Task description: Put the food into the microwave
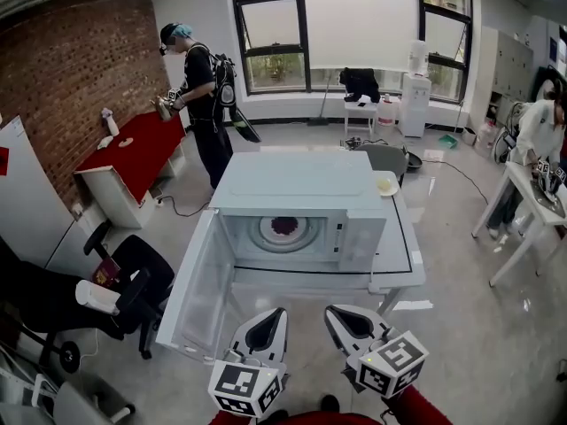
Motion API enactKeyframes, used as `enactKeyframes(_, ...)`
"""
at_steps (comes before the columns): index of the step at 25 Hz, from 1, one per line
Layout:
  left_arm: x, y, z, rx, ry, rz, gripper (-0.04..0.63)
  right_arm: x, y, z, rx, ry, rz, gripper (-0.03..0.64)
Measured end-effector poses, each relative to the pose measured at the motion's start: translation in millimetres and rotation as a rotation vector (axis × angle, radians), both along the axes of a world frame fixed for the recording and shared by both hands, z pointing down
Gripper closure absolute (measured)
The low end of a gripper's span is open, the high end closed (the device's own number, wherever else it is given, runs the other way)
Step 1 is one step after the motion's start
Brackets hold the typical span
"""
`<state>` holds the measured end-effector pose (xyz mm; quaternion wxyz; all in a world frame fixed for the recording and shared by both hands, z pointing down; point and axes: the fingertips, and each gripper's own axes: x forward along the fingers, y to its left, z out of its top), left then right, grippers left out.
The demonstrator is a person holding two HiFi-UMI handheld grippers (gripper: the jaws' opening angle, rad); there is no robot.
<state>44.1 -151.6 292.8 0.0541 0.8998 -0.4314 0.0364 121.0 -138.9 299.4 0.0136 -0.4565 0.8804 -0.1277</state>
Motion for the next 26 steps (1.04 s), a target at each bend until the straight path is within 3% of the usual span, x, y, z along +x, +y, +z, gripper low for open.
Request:
enactKeyframes(7, -1.5, 11.7, 10.3, -0.032, 0.008, -0.005, 0.588, 2.7, 8.6, 9.5, -0.015, 0.002, 0.013, 0.603)
enactKeyframes(13, 1.7, 13.5, 9.2, -0.023, -0.001, -0.013, 0.588, 2.2, 17.1, 17.2, 0.000, 0.074, 0.013, 0.603)
enactKeyframes(26, 7.7, 13.6, 3.9, -0.013, -0.009, -0.037, 0.588, 15.4, 18.0, 11.0, 0.005, 0.052, 0.009, 0.603)
